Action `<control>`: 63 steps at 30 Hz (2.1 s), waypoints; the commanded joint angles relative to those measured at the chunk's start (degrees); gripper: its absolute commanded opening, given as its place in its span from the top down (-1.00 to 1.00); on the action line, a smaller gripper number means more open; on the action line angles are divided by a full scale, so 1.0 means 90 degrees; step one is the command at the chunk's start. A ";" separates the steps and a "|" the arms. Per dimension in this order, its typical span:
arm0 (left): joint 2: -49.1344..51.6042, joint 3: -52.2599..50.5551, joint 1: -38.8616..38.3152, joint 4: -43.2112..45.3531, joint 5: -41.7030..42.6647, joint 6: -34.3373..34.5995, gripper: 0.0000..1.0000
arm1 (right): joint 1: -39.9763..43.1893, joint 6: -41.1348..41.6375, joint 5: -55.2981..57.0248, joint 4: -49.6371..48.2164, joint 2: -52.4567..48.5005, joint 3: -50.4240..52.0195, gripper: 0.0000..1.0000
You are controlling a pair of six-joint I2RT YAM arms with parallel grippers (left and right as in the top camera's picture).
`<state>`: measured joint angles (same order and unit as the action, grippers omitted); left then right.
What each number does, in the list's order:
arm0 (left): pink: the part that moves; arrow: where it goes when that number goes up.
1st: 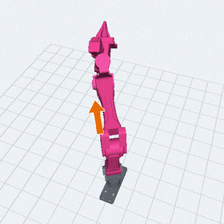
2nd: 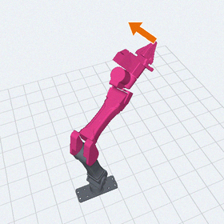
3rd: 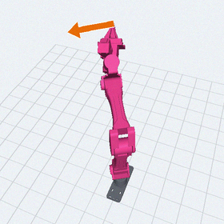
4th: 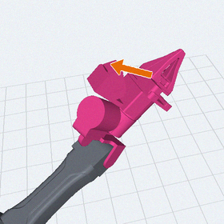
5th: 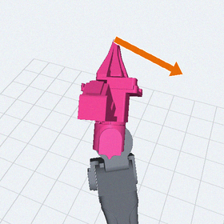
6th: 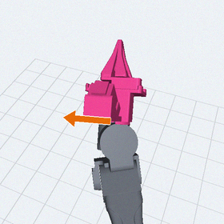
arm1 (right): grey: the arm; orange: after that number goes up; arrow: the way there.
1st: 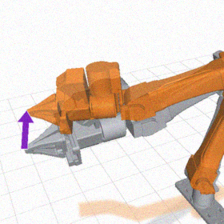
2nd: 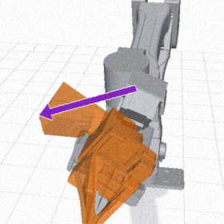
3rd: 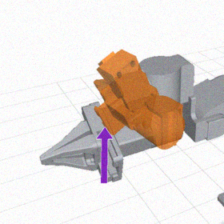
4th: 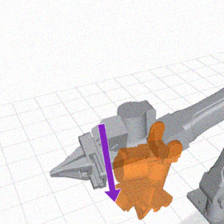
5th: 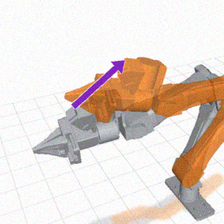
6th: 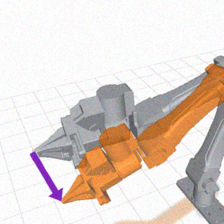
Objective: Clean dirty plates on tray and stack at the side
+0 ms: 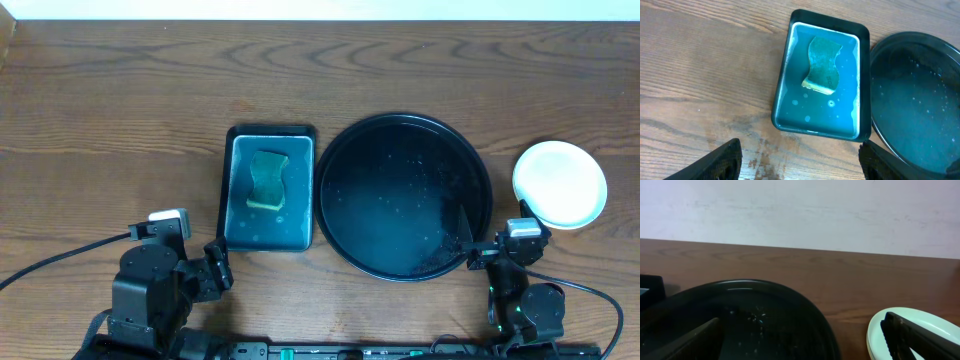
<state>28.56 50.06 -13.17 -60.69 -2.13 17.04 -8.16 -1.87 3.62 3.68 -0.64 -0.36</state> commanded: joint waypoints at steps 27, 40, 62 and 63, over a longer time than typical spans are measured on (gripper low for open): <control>-0.0005 -0.0029 0.0027 -0.0017 -0.0102 -0.0053 -0.52 | 0.0080 0.0112 0.0049 0.0029 0.0039 0.0005 -0.99; -0.0209 -0.0075 0.0049 -0.0027 -0.0512 -0.0350 -0.52 | 0.0080 0.0112 0.0049 0.0027 0.0039 0.0005 -0.99; -0.3167 -0.4398 0.0797 0.4456 -0.0316 -0.0338 -0.52 | 0.0080 0.0112 0.0049 0.0029 0.0034 0.0005 -0.99; -0.3164 -0.4517 0.0797 0.4707 -0.0316 -0.0338 -0.51 | 0.0080 0.0112 0.0049 0.0027 0.0032 0.0005 -0.99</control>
<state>1.08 12.12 -6.39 -21.91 -5.52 14.74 -8.16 -1.85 3.64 3.68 -0.62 -0.36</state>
